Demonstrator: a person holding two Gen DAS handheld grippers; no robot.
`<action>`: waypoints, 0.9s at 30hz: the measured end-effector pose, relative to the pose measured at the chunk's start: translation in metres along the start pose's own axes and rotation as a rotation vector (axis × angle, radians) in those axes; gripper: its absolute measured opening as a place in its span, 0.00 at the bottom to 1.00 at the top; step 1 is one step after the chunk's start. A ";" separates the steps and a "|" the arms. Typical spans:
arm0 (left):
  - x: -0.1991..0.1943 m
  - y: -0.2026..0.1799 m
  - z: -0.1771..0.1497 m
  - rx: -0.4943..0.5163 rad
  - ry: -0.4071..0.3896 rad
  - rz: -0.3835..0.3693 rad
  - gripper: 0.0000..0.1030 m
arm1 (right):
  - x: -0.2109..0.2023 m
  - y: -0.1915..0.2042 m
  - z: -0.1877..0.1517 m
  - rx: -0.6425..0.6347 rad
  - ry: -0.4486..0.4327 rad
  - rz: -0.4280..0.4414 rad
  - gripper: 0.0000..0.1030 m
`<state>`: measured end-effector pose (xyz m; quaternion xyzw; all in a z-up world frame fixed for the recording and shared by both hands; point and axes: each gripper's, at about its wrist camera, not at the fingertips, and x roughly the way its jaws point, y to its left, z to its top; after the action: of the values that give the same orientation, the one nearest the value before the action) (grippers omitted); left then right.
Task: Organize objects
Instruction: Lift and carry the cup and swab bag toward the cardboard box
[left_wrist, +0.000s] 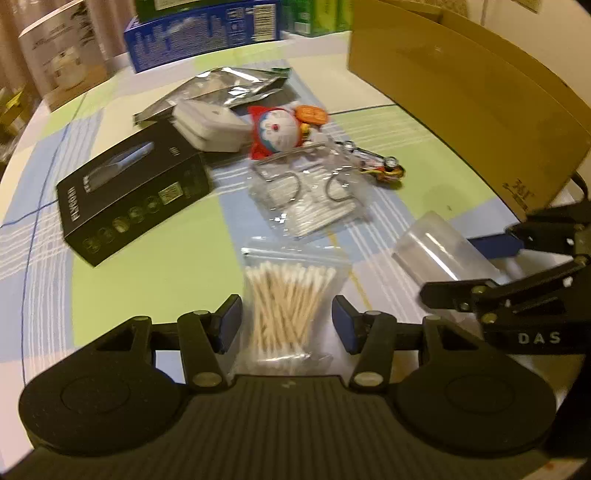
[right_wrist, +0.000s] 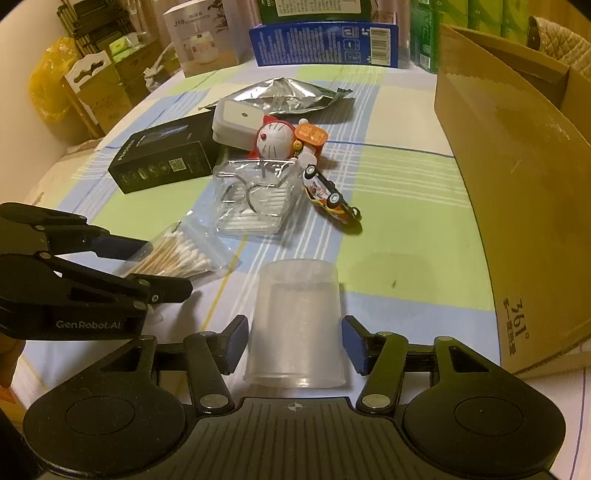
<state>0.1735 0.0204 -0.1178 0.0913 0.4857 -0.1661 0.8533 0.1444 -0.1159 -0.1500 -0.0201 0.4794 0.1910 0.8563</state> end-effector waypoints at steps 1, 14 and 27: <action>0.002 0.000 0.000 -0.002 0.005 -0.001 0.47 | 0.000 0.000 0.000 -0.002 -0.002 -0.002 0.52; 0.004 0.003 0.000 -0.049 0.027 0.016 0.22 | 0.005 0.006 -0.002 -0.049 -0.021 -0.045 0.48; -0.022 0.004 0.005 -0.131 -0.040 -0.004 0.20 | -0.031 -0.003 0.010 0.043 -0.108 -0.033 0.48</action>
<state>0.1687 0.0269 -0.0968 0.0308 0.4785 -0.1373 0.8667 0.1391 -0.1265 -0.1193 0.0008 0.4360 0.1672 0.8843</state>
